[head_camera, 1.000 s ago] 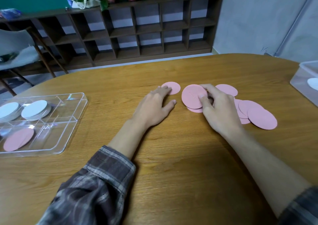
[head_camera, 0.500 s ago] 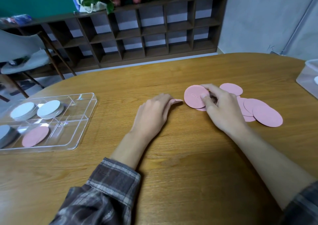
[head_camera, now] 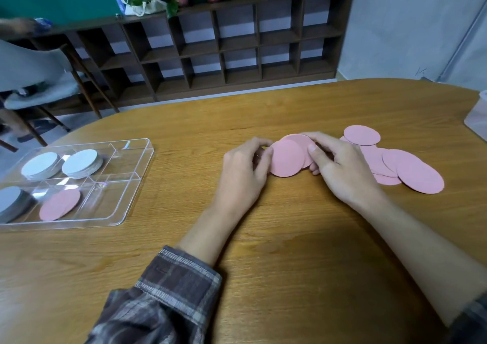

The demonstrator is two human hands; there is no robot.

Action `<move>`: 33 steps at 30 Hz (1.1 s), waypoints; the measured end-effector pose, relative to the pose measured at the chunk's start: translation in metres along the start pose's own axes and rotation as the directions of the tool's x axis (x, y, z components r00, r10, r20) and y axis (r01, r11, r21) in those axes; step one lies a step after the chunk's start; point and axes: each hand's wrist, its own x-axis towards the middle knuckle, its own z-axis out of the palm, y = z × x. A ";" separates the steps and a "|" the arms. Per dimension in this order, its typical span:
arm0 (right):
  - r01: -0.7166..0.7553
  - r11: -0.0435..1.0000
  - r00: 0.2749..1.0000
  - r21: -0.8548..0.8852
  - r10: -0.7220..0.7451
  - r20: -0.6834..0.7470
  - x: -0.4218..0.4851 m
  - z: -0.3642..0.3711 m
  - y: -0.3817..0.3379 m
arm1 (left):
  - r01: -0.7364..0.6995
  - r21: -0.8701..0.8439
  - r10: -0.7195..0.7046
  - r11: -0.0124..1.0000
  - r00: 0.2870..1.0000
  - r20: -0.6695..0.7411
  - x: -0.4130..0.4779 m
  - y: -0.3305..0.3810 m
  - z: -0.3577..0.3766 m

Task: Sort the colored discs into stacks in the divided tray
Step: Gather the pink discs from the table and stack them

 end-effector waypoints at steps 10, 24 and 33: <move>0.066 0.997 0.994 -0.049 -0.061 0.095 -0.005 -0.001 -0.005 | 0.130 -0.160 -0.134 0.979 0.991 -0.014 -0.001 0.001 0.005; 0.034 0.998 0.999 -0.058 -0.034 -0.010 -0.010 -0.040 0.010 | 0.048 -0.032 -0.045 0.998 0.995 0.094 -0.008 0.029 0.029; -0.052 0.991 0.984 -0.119 0.030 -0.178 -0.015 -0.084 0.039 | -0.046 0.188 -0.010 0.981 0.958 0.288 0.000 0.039 0.048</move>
